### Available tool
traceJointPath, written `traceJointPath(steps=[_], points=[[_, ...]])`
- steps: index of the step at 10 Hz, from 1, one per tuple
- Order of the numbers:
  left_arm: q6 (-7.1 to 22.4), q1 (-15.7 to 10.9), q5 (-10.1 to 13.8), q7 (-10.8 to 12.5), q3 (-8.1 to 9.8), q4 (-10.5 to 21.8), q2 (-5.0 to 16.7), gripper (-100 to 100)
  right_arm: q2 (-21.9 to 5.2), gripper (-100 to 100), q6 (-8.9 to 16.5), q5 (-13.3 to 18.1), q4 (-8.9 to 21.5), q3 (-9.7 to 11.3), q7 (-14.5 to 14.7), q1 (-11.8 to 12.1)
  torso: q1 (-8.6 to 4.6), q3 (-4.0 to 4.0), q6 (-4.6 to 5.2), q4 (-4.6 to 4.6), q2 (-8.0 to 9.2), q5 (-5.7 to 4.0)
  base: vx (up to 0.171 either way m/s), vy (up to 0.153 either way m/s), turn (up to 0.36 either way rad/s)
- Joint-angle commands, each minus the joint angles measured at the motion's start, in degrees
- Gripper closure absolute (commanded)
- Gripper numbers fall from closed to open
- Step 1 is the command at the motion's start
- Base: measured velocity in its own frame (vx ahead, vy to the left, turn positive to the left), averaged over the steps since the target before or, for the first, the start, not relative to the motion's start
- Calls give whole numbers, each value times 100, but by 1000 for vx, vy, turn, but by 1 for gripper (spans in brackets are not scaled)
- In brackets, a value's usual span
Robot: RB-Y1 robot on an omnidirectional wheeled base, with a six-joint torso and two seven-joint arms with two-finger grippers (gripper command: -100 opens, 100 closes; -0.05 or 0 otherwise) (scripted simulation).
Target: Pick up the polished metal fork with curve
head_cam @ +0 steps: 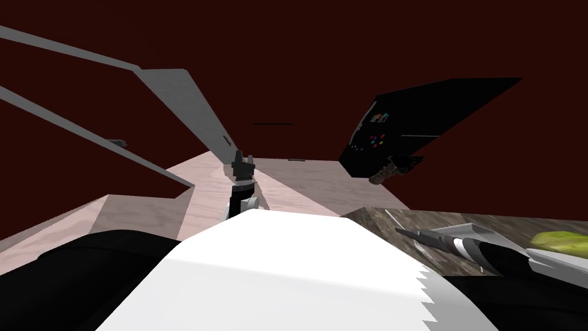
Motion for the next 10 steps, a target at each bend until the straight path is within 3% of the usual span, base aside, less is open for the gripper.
traceJointPath(steps=[1,3,5,6,7,10], points=[[0,0,0,0,0,0,0,0,-74,-100,62,-66,75,204,32,124,0,0,0,0,0,0,10,-48,26],[0,0,0,0,0,0,0,0,-81,-100,101,-86,142,386,31,179,-16,0,0,0,1,-4,6,-65,25],[0,0,0,0,0,0,0,0,-34,-100,24,-23,241,409,12,87,-11,2,0,1,2,-3,1,-32,-2],[0,0,0,0,0,0,0,0,-39,0,37,-32,229,407,18,100,-1,2,-1,1,2,-1,0,0,0],[0,0,0,0,0,0,0,0,-51,-100,147,256,23,447,-235,-58,5,1,-1,1,2,1,21,-27,-151],[0,0,0,0,0,0,0,0,-77,-100,370,781,-392,527,-700,-371,-7,-6,-2,-2,-10,-2,39,-46,-171]])
